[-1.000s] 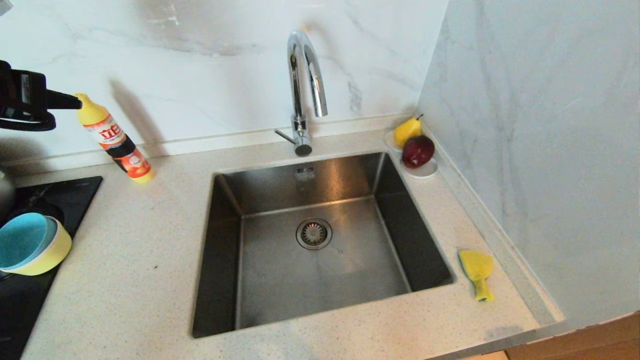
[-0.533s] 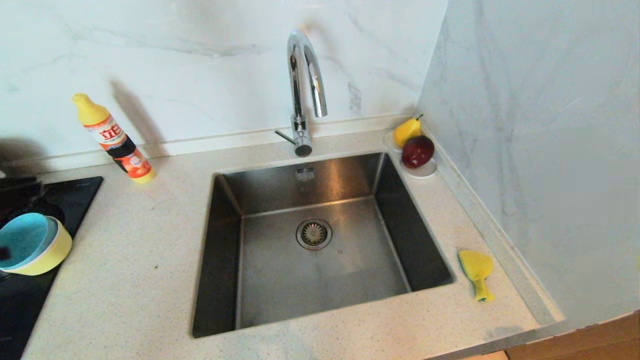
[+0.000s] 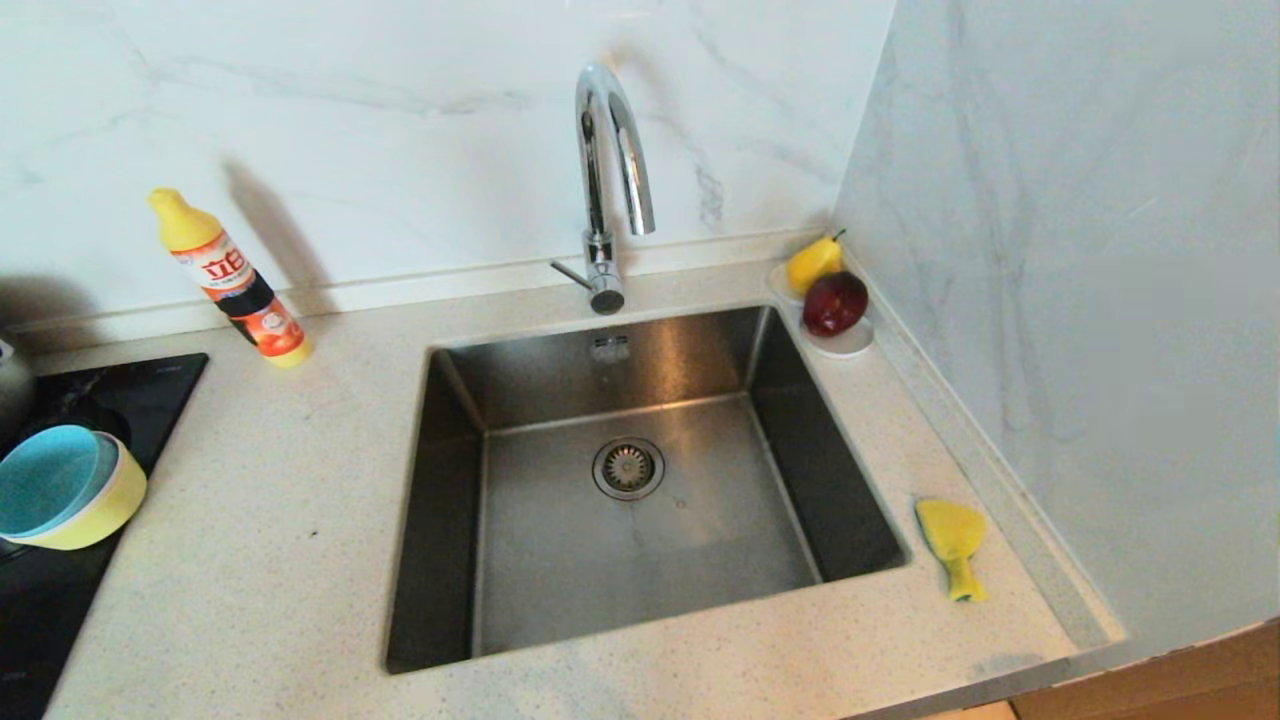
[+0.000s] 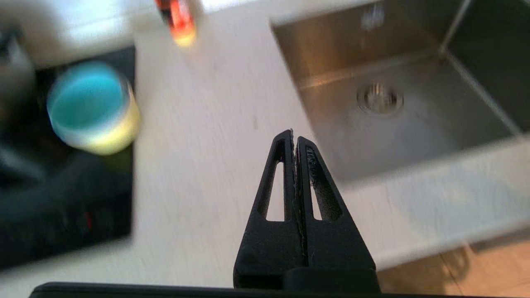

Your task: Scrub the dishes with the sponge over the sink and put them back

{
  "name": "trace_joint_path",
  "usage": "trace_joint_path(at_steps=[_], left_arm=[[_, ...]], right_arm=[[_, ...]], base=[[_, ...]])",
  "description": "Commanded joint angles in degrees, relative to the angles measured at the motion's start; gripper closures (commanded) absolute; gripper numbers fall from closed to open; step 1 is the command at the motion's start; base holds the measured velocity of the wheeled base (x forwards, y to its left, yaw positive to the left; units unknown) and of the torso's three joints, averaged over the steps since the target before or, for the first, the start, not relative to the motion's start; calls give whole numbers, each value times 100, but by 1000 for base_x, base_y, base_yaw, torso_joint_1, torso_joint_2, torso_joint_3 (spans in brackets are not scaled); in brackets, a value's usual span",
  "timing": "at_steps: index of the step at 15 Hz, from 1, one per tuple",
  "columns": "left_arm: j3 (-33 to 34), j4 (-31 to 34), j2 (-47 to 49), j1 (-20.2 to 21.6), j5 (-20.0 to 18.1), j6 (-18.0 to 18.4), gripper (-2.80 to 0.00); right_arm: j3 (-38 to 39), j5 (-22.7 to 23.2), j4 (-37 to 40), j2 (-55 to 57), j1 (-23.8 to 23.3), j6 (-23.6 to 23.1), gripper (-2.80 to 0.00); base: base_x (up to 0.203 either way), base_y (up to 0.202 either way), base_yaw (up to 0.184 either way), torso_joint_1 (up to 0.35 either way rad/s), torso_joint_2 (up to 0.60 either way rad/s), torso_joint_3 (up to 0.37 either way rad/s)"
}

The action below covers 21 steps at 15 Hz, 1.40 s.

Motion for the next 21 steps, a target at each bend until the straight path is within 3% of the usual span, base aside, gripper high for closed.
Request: trace_joint_path(at_steps=[1, 2, 3, 6, 9, 21], left_arm=[[487, 464, -988, -11, 187, -449, 0], [730, 505, -986, -12, 315, -748, 0], [1010, 435, -986, -13, 358, -814, 0], [1992, -807, -985, -13, 309, -609, 0], [2078, -1004, -989, -13, 168, -299, 0], [2089, -1036, -981, -13, 186, -470, 0]], right_arm=[[0, 2, -1, -4, 2, 2, 0], [0, 2, -1, 4, 2, 2, 0], [0, 2, -1, -4, 2, 2, 0], [0, 2, -1, -4, 2, 2, 0], [0, 2, -1, -4, 2, 2, 0], [0, -2, -1, 0, 2, 3, 0]], base=[[0, 0, 0, 0, 0, 0], [0, 0, 0, 0, 0, 0], [0, 0, 0, 0, 0, 0], [0, 0, 0, 0, 0, 0], [0, 0, 0, 0, 0, 0], [0, 0, 0, 0, 0, 0]])
